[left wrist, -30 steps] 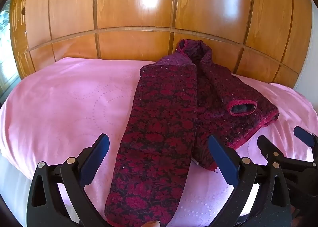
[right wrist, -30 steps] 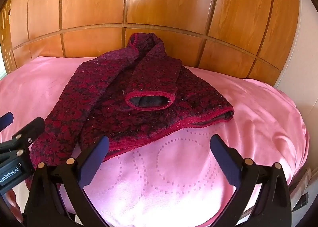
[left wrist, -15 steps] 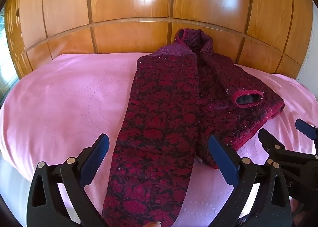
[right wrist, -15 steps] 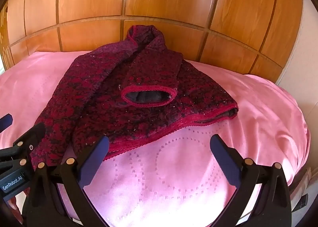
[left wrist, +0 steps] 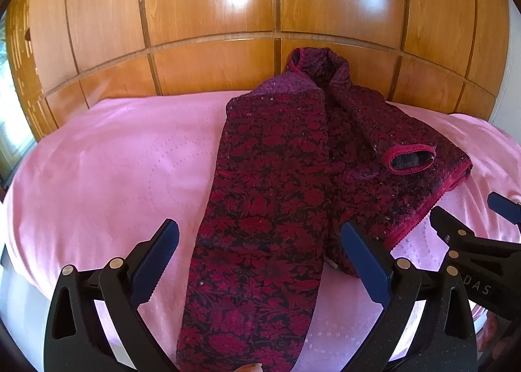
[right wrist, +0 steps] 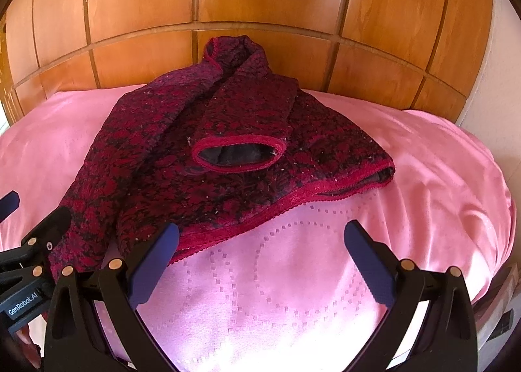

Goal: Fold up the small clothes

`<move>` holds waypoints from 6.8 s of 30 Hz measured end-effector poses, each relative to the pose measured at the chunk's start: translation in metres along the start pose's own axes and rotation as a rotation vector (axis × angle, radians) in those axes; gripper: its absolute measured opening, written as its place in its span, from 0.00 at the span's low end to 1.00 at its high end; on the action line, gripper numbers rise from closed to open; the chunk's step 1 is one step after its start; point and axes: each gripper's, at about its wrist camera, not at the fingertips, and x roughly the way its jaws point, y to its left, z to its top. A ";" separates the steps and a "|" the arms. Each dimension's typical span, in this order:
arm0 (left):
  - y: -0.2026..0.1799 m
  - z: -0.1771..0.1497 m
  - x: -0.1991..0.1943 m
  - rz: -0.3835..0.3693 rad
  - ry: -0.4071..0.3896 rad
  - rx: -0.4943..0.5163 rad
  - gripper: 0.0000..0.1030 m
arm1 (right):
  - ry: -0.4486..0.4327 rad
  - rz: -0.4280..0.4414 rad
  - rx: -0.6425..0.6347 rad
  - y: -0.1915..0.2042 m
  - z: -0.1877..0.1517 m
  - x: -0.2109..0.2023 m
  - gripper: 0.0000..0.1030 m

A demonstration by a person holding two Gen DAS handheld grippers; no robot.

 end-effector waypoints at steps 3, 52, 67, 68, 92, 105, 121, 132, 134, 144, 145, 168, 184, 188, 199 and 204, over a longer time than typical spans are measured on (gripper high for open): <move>0.000 0.001 -0.002 0.004 -0.005 0.006 0.96 | 0.002 0.003 0.013 -0.004 0.000 -0.001 0.98; 0.005 -0.027 0.047 -0.149 0.175 0.179 0.42 | -0.182 0.110 -0.274 0.008 0.049 0.014 0.98; 0.074 0.010 0.030 -0.237 0.101 -0.034 0.00 | -0.169 0.006 -0.250 -0.022 0.101 0.059 0.00; 0.083 0.016 0.030 -0.215 0.088 -0.055 0.00 | -0.176 0.000 -0.190 -0.039 0.110 0.058 0.00; 0.285 0.113 0.092 0.314 -0.019 -0.490 0.00 | -0.084 0.236 -0.236 0.008 0.092 0.065 0.94; 0.134 0.043 0.065 -0.238 0.083 -0.242 0.83 | -0.130 0.008 -0.176 -0.071 0.128 0.071 0.16; 0.042 0.018 0.125 -0.632 0.389 -0.366 0.49 | 0.020 -0.276 0.196 -0.264 0.198 0.185 0.76; 0.039 0.033 0.131 -0.635 0.396 -0.385 0.14 | 0.214 0.268 0.315 -0.245 0.108 0.170 0.65; 0.041 0.043 0.121 -0.638 0.360 -0.366 0.13 | 0.296 0.312 0.319 -0.236 0.099 0.182 0.32; 0.102 0.105 0.052 -0.608 0.154 -0.321 0.11 | 0.118 0.395 0.063 -0.181 0.122 0.054 0.13; 0.115 0.104 0.043 -0.596 0.146 -0.317 0.11 | 0.109 0.426 0.036 -0.170 0.113 0.037 0.13; 0.166 -0.018 0.033 -0.337 0.307 -0.272 0.42 | 0.184 0.439 -0.027 -0.107 0.012 0.011 0.65; 0.293 -0.024 0.028 -0.242 0.199 -0.658 0.42 | 0.127 0.534 -0.116 0.007 0.005 0.097 0.65; 0.368 -0.022 0.041 -0.069 0.144 -0.904 0.62 | 0.112 0.498 -0.150 0.014 0.003 0.097 0.71; 0.394 0.046 0.097 0.064 0.140 -0.732 0.03 | 0.111 0.474 -0.154 0.023 0.006 0.099 0.78; 0.439 0.094 0.085 0.337 0.048 -0.646 0.03 | 0.111 0.475 -0.156 0.027 0.007 0.103 0.79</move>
